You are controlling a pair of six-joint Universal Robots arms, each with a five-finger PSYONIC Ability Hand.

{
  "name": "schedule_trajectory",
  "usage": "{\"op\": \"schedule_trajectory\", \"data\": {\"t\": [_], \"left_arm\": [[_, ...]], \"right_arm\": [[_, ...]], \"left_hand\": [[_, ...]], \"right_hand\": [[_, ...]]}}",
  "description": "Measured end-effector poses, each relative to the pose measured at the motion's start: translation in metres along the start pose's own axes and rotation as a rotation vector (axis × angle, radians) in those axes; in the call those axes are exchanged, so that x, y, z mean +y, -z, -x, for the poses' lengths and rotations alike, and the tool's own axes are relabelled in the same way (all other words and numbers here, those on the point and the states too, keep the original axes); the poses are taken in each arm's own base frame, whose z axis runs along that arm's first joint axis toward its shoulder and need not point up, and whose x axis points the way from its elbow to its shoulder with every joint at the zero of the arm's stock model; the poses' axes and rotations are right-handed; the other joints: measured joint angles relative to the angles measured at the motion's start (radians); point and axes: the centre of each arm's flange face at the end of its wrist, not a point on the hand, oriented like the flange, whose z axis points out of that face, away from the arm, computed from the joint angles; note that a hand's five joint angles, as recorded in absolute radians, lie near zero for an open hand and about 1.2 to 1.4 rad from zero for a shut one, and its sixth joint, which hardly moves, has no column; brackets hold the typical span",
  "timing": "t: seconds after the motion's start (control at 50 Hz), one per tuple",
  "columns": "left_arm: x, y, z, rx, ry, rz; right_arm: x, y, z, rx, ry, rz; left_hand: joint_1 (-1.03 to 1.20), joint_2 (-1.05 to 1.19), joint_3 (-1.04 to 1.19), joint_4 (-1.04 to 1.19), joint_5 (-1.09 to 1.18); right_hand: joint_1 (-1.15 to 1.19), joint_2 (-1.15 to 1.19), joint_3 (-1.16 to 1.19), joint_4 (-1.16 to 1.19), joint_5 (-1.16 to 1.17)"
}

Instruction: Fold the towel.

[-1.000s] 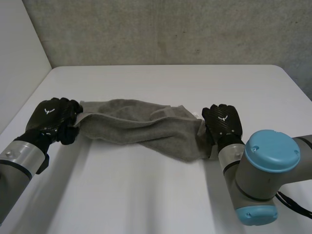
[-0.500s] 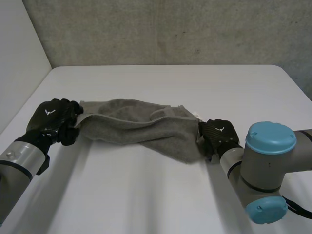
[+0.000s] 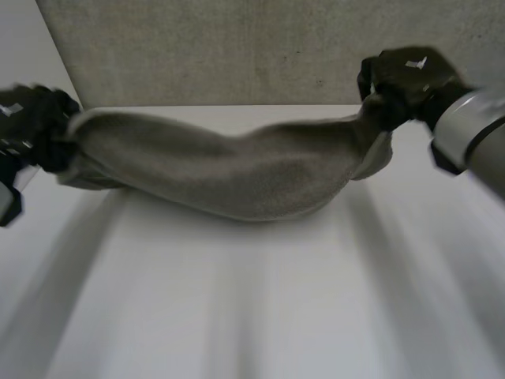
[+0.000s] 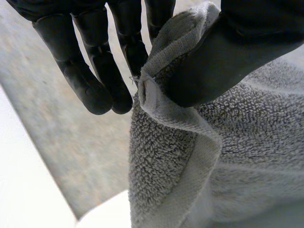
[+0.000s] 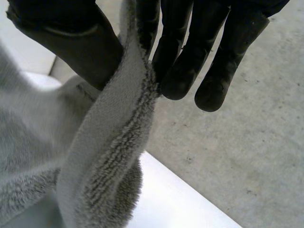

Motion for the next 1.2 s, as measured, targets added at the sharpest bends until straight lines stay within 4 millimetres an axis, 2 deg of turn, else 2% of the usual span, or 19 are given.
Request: {"op": "schedule_trajectory", "data": {"t": [0.06, 0.18, 0.24, 0.32, 0.4, 0.46, 0.52, 0.56, 0.58, 0.68, 0.76, 0.82, 0.92, 0.96, 1.0, 1.02, 1.08, 1.12, 1.2], "left_arm": [[-0.023, 0.001, 0.012, -0.008, -0.014, -0.020], [-0.039, 0.002, 0.020, 0.020, -0.007, 0.004], [-0.034, -0.001, 0.022, 0.033, 0.013, 0.044], [-0.011, -0.016, 0.023, 0.059, 0.058, 0.135], [0.009, -0.046, 0.021, 0.098, 0.086, 0.198], [0.009, -0.071, 0.018, 0.117, 0.075, 0.184], [-0.009, -0.100, 0.016, 0.118, 0.039, 0.095], [-0.028, -0.115, 0.018, 0.103, 0.012, 0.010], [-0.045, -0.125, 0.020, 0.085, -0.006, -0.068], [-0.109, -0.143, 0.031, 0.009, 0.005, -0.381], [-0.130, -0.145, 0.038, -0.007, 0.089, -0.518], [-0.122, -0.145, 0.039, 0.000, 0.148, -0.520], [-0.075, -0.143, 0.034, 0.019, 0.220, -0.402], [-0.041, -0.139, 0.028, 0.037, 0.240, -0.315], [-0.019, -0.136, 0.024, 0.050, 0.247, -0.263], [0.001, -0.133, 0.020, 0.062, 0.252, -0.219], [0.036, -0.126, 0.014, 0.084, 0.256, -0.150], [0.068, -0.117, 0.009, 0.102, 0.251, -0.091], [0.111, -0.099, 0.001, 0.126, 0.217, -0.014]], "right_arm": [[-0.025, 0.008, -0.014, -0.038, 0.072, 0.029], [-0.048, 0.018, -0.025, -0.072, 0.182, 0.058], [-0.044, 0.015, -0.026, -0.093, 0.206, 0.092], [-0.022, 0.000, -0.025, -0.128, 0.251, 0.160], [-0.006, -0.026, -0.028, -0.128, 0.332, 0.146], [-0.012, -0.049, -0.031, -0.085, 0.400, 0.030], [-0.033, -0.073, -0.035, 0.003, 0.466, -0.180], [-0.048, -0.082, -0.038, 0.063, 0.484, -0.305], [-0.062, -0.086, -0.041, 0.115, 0.488, -0.410], [-0.119, -0.076, -0.054, 0.259, 0.416, -0.766], [-0.130, -0.065, -0.061, 0.251, 0.337, -0.836], [-0.115, -0.069, -0.062, 0.197, 0.301, -0.769], [-0.065, -0.081, -0.050, 0.045, 0.251, -0.552], [-0.035, -0.086, -0.041, -0.030, 0.235, -0.444], [-0.021, -0.088, -0.036, -0.063, 0.232, -0.398], [0.002, -0.089, -0.028, -0.102, 0.231, -0.331], [0.034, -0.089, -0.019, -0.147, 0.236, -0.245], [0.065, -0.086, -0.010, -0.184, 0.238, -0.168], [0.115, -0.075, 0.006, -0.252, 0.239, -0.041]], "left_hand": [[0.000, 0.000, 0.000, 0.000, 0.000], [0.000, 0.000, 0.000, 0.000, 0.000], [0.000, 0.000, 0.000, 0.000, 0.000], [0.000, 0.000, 0.000, 0.000, 0.000], [0.000, 0.000, 0.000, 0.000, 0.000], [0.000, 0.000, 0.001, 0.000, 0.000], [0.000, 0.000, 0.001, 0.000, 0.000], [0.000, 0.000, 0.001, 0.000, 0.000], [0.000, 0.000, 0.001, 0.000, 0.000], [0.000, 0.000, 0.002, 0.000, 0.000], [0.000, 0.000, 0.002, 0.000, 0.000], [0.000, 0.000, 0.002, 0.000, 0.000], [0.000, 0.000, 0.002, 0.000, 0.000], [0.000, 0.000, 0.002, 0.000, 0.000], [0.000, 0.000, 0.002, 0.000, 0.000], [0.000, 0.000, 0.002, 0.000, 0.000], [0.000, 0.000, 0.002, 0.000, 0.000], [0.000, 0.000, 0.002, 0.000, 0.000], [0.000, 0.000, 0.002, 0.000, 0.000]], "right_hand": [[0.000, 0.000, 0.000, 0.000, 0.000], [0.000, 0.000, 0.000, 0.000, 0.000], [0.000, 0.000, 0.000, 0.000, 0.000], [0.000, 0.000, 0.000, 0.000, 0.000], [0.000, 0.000, 0.000, 0.000, 0.000], [0.000, 0.002, 0.000, 0.000, 0.000], [0.000, 0.006, 0.000, 0.000, 0.000], [0.000, 0.006, 0.000, 0.000, 0.000], [0.000, 0.006, 0.000, 0.000, -0.001], [0.000, 0.006, 0.000, 0.000, 0.000], [0.000, 0.006, 0.000, 0.000, 0.003], [0.000, 0.006, 0.000, 0.000, 0.003], [0.000, 0.006, 0.000, 0.000, 0.003], [0.000, 0.007, 0.000, 0.000, 0.003], [0.000, 0.007, 0.000, 0.000, 0.003], [0.000, 0.007, 0.000, 0.000, 0.003], [0.000, 0.010, 0.000, 0.000, 0.003], [0.000, 0.010, 0.000, 0.000, 0.003], [0.000, 0.010, 0.000, 0.000, 0.003]]}}
